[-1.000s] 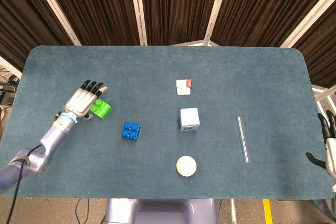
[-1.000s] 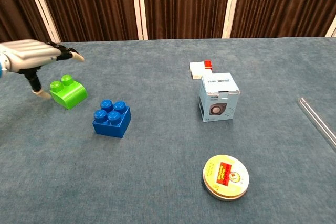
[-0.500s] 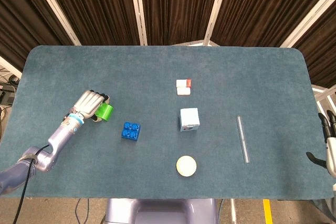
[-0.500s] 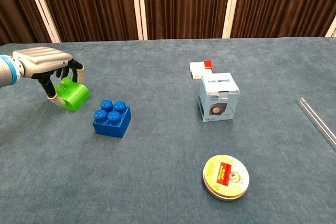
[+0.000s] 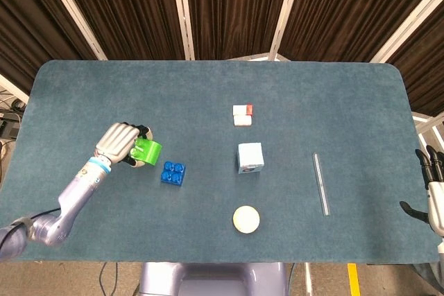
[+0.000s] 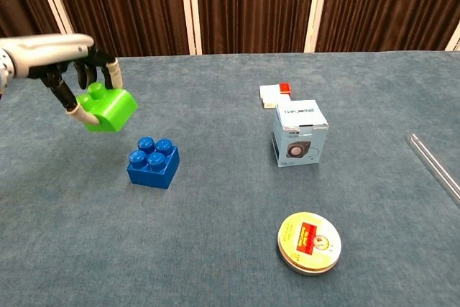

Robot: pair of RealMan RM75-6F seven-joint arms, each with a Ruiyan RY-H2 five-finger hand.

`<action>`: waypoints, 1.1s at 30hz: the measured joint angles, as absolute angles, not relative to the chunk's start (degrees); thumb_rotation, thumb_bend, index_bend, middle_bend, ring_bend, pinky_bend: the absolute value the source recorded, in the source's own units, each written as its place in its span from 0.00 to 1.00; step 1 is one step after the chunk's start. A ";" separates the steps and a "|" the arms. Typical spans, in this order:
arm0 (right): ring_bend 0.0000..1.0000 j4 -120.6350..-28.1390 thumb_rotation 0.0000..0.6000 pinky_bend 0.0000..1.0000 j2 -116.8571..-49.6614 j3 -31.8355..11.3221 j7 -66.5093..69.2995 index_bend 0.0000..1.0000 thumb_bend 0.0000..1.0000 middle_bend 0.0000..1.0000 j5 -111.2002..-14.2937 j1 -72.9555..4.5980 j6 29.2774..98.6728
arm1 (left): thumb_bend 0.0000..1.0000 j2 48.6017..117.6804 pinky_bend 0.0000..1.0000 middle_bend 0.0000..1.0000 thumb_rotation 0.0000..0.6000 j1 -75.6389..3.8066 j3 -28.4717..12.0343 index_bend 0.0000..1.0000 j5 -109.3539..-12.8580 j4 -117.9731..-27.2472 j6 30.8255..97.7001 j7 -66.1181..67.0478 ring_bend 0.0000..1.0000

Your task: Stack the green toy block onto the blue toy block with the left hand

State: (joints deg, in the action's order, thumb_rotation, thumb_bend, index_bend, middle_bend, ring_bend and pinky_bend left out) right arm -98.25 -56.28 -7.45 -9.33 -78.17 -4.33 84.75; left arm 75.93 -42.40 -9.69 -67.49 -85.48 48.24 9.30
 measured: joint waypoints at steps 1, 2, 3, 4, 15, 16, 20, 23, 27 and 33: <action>0.00 -98.34 1.00 0.00 -56.19 -7.44 -9.08 0.00 0.00 0.00 -78.34 -4.29 84.85 | 0.00 74.32 0.40 0.53 1.00 -42.18 -10.10 0.61 -65.87 -89.25 48.84 11.12 0.45; 0.00 -98.49 1.00 0.00 -56.05 -7.42 -8.68 0.00 0.00 0.00 -78.61 -4.22 85.02 | 0.00 73.17 0.40 0.53 1.00 -42.05 -10.36 0.61 -64.67 -91.90 49.34 12.68 0.45; 0.00 -98.61 1.00 0.00 -55.93 -7.42 -8.34 0.00 0.00 0.00 -78.82 -4.16 85.19 | 0.00 72.16 0.40 0.53 1.00 -41.98 -10.57 0.61 -63.47 -94.30 49.84 14.39 0.44; 0.00 -98.71 1.00 0.00 -55.81 -7.42 -8.03 0.00 0.00 0.00 -79.03 -4.09 85.40 | 0.00 71.03 0.40 0.53 1.00 -41.95 -10.80 0.61 -61.84 -96.89 50.49 16.79 0.44; 0.00 -98.72 1.00 0.00 -54.55 -7.52 -4.64 0.00 0.00 0.00 -80.07 -3.32 86.71 | 0.00 72.30 0.40 0.53 1.00 -46.61 -10.48 0.61 -44.85 -103.92 54.95 35.40 0.45; 0.00 -98.67 1.00 0.00 -54.48 -7.52 -4.45 0.00 0.00 0.00 -80.07 -3.28 86.72 | 0.00 73.07 0.40 0.53 1.00 -47.37 -10.35 0.61 -42.94 -104.27 55.82 36.93 0.45; 0.00 -98.53 1.00 0.00 -54.20 -7.57 -3.73 0.00 0.00 0.00 -80.05 -3.13 86.83 | 0.00 75.93 0.40 0.53 1.00 -49.43 -9.93 0.61 -38.42 -105.09 59.46 41.23 0.45; 0.00 -98.55 1.00 0.00 -54.05 -7.63 -3.30 0.00 0.00 0.00 -80.02 -3.06 86.89 | 0.00 78.01 0.40 0.53 1.00 -50.67 -9.67 0.61 -35.87 -105.30 60.69 42.63 0.45; 0.00 -98.34 1.00 0.00 -53.97 -7.57 -2.74 0.00 0.00 0.00 -80.02 -3.08 86.58 | 0.00 79.58 0.40 0.53 1.00 -52.10 -9.04 0.61 -33.89 -105.23 61.42 44.88 0.45; 0.00 -98.22 1.00 0.00 -53.90 -7.50 -2.29 0.00 0.00 0.00 -80.33 -3.20 86.39 | 0.00 81.29 0.40 0.53 1.00 -53.34 -8.05 0.61 -32.27 -104.78 62.53 46.62 0.45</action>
State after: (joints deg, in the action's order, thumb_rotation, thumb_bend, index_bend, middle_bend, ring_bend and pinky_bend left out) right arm -98.22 -53.90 -7.50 -2.29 -80.33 -3.20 86.39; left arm 81.29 -53.34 -8.05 -32.27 -104.78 62.53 46.62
